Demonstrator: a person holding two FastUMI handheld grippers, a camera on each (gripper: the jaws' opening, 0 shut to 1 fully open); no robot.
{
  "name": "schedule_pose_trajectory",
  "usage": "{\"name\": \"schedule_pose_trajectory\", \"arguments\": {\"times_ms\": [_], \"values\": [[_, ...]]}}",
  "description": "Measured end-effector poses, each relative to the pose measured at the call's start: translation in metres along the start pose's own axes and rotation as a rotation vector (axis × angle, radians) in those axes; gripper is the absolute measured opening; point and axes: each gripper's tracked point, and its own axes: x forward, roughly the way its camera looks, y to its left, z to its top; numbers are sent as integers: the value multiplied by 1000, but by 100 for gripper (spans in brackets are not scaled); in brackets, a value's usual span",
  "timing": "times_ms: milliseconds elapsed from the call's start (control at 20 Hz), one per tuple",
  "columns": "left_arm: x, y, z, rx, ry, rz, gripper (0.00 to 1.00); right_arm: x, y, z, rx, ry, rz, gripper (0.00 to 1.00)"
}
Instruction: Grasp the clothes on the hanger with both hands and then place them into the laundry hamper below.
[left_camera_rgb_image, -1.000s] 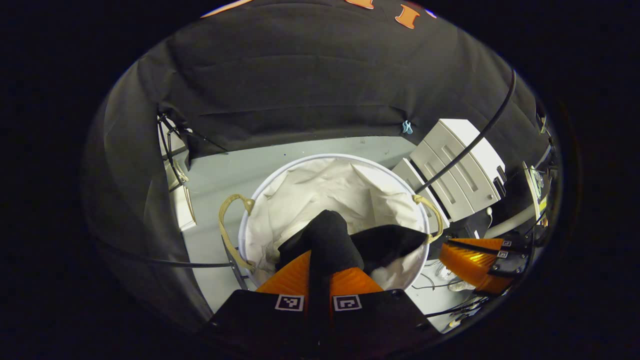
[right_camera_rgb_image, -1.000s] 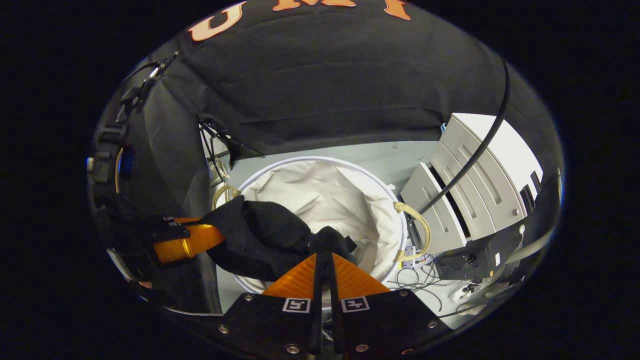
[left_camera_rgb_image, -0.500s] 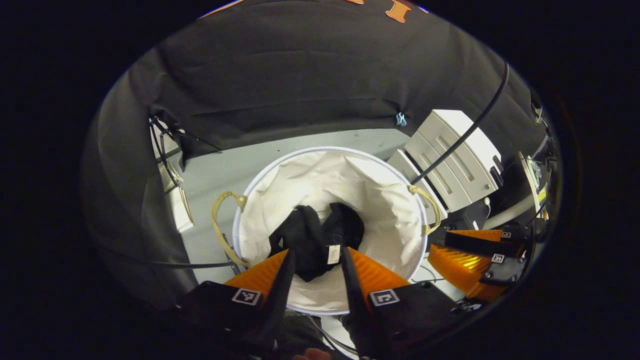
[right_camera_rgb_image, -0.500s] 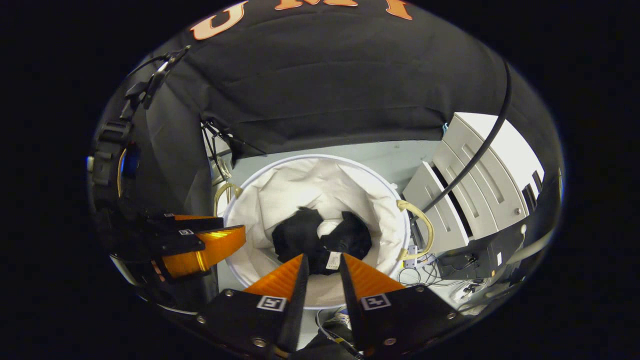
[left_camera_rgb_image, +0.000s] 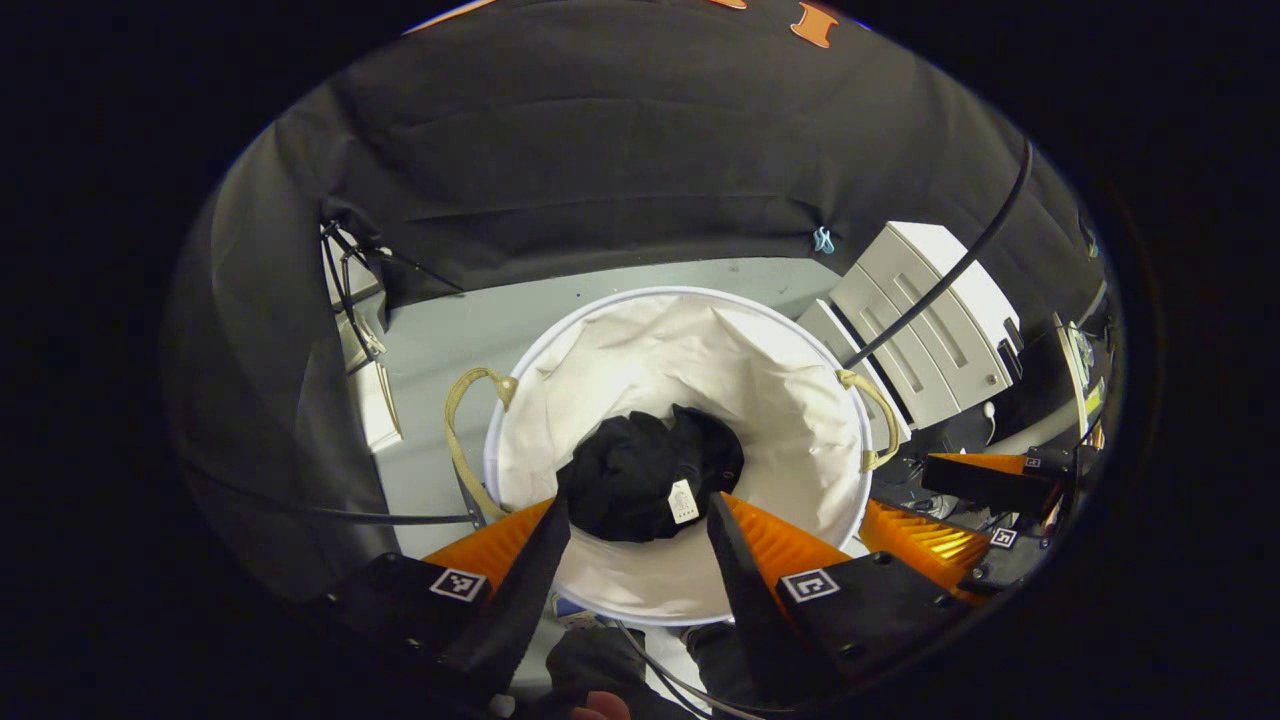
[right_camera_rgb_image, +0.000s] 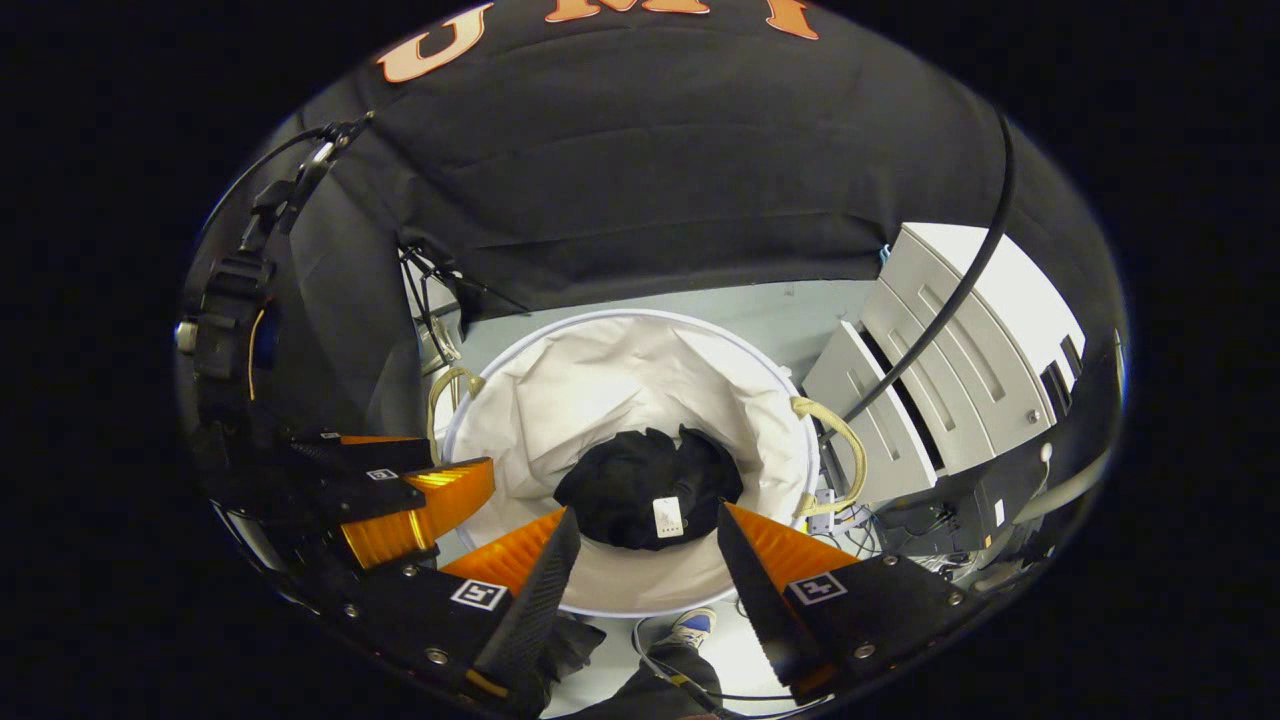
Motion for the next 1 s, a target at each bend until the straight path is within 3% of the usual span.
{"name": "schedule_pose_trajectory", "arguments": {"times_ms": [200, 250, 450, 950, 1000], "values": [[-16, 1, 18, 14, -67, 20, 95, -17, -1, 21, 3, -63, -4, 90], [-24, -1, 26, 15, -92, 16, 100, -24, -1, 29, 2, -86, -7, 91], [-61, -7, 60, 39, -196, 9, 95, -63, 2, 60, 4, -186, -6, 91], [-215, -50, 161, 0, -539, -90, 95, -244, 17, 179, -31, -548, -18, 90], [-232, -53, 174, -8, -578, -98, 99, -266, 21, 191, -42, -589, -20, 91]]}}
